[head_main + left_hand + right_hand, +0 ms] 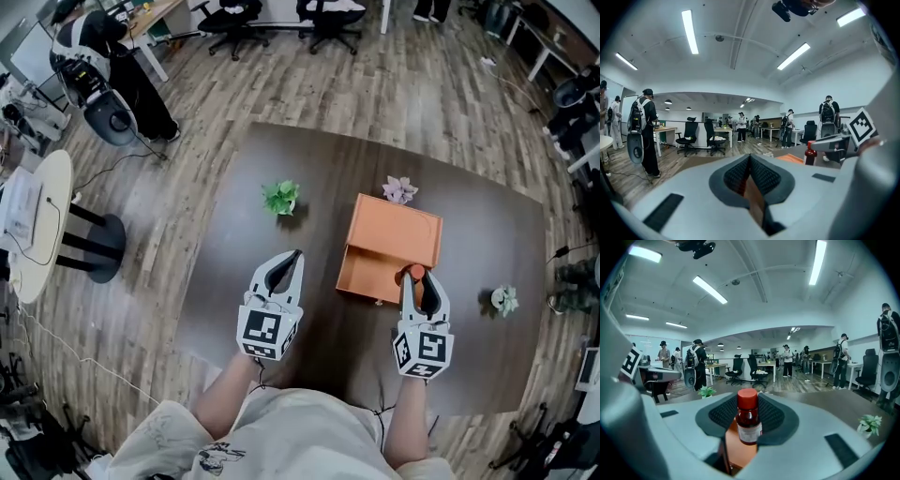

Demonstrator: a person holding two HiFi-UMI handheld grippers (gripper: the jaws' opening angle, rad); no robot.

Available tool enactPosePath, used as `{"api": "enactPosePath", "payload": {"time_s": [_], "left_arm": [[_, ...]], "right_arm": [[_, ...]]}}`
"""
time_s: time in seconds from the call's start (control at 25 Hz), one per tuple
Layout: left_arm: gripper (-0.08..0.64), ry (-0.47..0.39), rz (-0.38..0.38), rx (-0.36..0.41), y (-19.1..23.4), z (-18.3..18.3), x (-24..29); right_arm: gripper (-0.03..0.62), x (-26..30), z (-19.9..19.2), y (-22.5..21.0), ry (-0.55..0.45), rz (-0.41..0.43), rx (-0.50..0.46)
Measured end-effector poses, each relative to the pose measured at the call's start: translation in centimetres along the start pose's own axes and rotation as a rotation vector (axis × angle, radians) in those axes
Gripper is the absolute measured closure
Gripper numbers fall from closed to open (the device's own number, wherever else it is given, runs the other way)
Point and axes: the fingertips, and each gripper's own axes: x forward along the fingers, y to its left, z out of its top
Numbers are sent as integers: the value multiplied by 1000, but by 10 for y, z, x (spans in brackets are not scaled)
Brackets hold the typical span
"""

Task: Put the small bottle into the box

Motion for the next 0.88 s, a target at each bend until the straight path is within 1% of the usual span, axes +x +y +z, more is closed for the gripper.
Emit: {"api": "enactPosePath", "payload": {"time_s": [0.24,0.36,0.48,0.6,0.68,0.88], "left_arm": [[558,63,-13,-19,-10,-27,-2],[558,97,-40,-22,-19,-39,-4],[558,116,-38,-13,-21,-48,-4],[558,120,-29,-23,-23,-50,-3],[558,122,-35,-14,-25,-51,-2],[558,125,-39,-19,-25,-53,-2]], "right_arm": [[459,23,-44,9,97,42,14],[460,36,-61,15,143,61,-5],[459,48,-74,18,176,75,-16],[459,56,-85,20,200,85,-20],[460,58,-91,22,211,91,-31],[459,59,-93,24,208,93,-47]]}}
